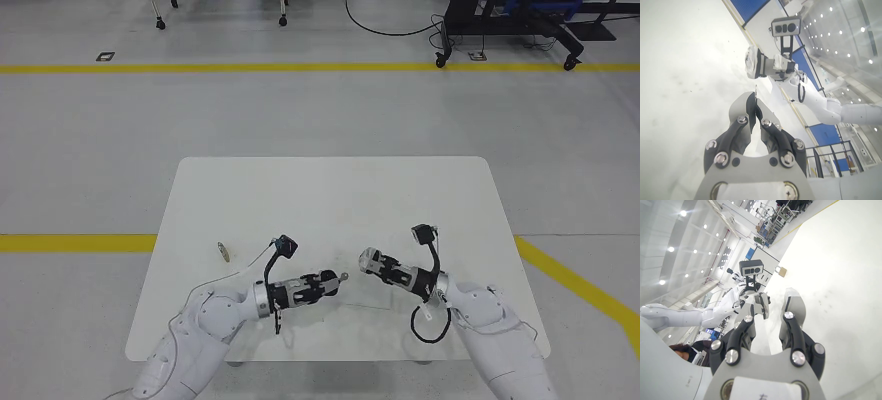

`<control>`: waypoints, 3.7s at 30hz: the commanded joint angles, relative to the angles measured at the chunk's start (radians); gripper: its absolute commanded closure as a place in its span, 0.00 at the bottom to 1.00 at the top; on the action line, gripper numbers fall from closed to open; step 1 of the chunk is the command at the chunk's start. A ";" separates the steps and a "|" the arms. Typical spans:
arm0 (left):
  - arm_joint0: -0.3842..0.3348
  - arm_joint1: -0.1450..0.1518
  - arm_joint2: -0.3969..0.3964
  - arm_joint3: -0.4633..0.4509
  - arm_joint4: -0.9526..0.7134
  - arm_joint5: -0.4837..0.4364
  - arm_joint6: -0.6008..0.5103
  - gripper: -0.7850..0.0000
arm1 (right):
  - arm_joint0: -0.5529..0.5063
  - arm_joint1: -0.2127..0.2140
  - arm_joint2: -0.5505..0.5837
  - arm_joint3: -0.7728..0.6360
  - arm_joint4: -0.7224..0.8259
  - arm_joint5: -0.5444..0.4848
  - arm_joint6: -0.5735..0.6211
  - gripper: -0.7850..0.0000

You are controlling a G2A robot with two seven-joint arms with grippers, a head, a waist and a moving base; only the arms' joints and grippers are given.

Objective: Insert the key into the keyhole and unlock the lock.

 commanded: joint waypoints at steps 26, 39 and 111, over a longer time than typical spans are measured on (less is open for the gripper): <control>-0.040 0.002 0.057 0.038 0.001 0.018 -0.029 1.00 | 0.008 0.031 -0.083 -0.037 -0.039 -0.045 0.150 1.00; -0.023 0.016 0.040 0.014 0.016 0.019 -0.011 1.00 | 0.010 0.047 -0.114 -0.047 -0.074 -0.056 0.139 1.00; -0.064 0.119 -0.283 -0.282 0.710 1.136 -0.461 0.42 | 0.021 0.037 -0.074 0.025 -0.397 0.088 -0.666 1.00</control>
